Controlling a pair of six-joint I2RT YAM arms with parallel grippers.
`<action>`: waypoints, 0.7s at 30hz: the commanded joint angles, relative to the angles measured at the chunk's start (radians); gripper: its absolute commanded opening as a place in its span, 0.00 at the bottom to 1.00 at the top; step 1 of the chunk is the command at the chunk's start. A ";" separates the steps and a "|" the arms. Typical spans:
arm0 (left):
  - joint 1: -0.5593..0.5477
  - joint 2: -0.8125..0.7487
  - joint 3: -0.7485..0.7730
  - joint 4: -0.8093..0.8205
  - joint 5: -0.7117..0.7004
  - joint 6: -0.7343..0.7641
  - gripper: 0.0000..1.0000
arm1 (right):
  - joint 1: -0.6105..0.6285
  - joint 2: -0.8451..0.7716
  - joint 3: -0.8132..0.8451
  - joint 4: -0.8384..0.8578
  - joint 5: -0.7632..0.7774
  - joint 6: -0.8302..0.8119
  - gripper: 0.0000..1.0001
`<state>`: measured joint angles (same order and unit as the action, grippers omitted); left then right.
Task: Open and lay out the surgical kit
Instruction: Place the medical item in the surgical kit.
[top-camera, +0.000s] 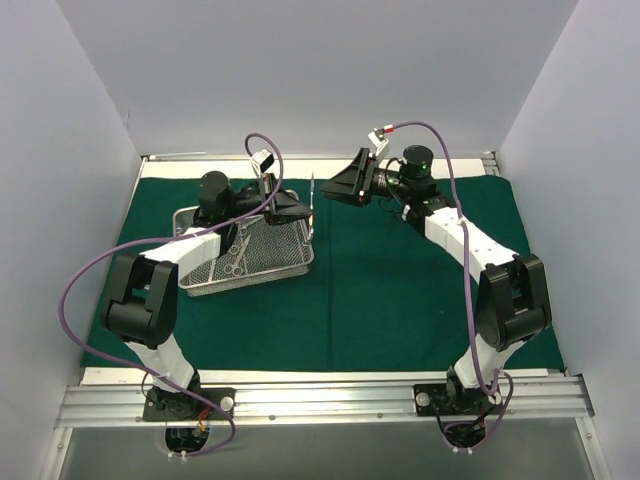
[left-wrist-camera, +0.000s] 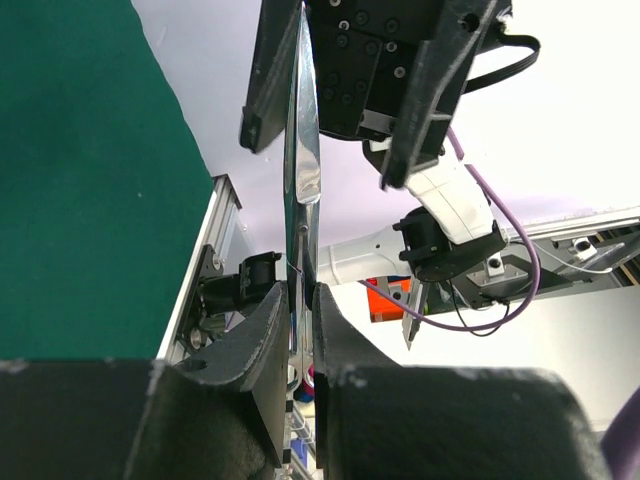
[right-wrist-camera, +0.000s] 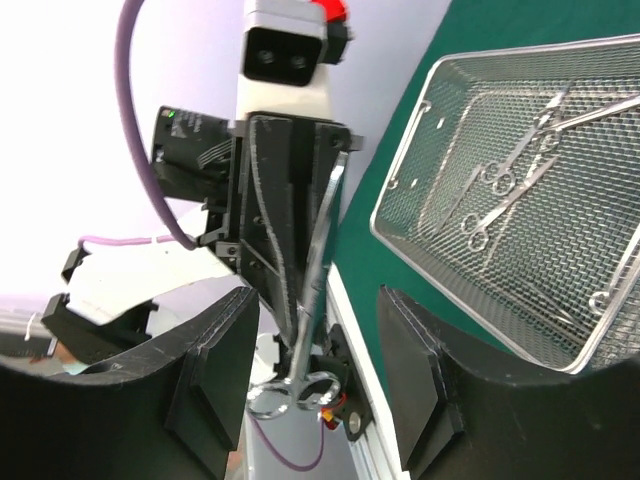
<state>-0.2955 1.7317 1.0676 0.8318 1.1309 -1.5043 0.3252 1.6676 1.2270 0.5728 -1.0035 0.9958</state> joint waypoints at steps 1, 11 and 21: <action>-0.014 -0.038 0.022 0.035 0.003 0.026 0.02 | 0.012 -0.019 0.045 0.076 -0.061 0.017 0.50; -0.057 -0.032 0.029 0.044 -0.008 0.019 0.02 | 0.029 -0.006 0.016 0.142 -0.073 0.058 0.48; -0.068 -0.023 0.022 0.107 -0.016 -0.028 0.02 | 0.023 -0.022 -0.035 0.162 -0.084 0.061 0.44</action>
<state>-0.3565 1.7317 1.0676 0.8574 1.1233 -1.5242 0.3485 1.6676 1.2068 0.6579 -1.0492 1.0557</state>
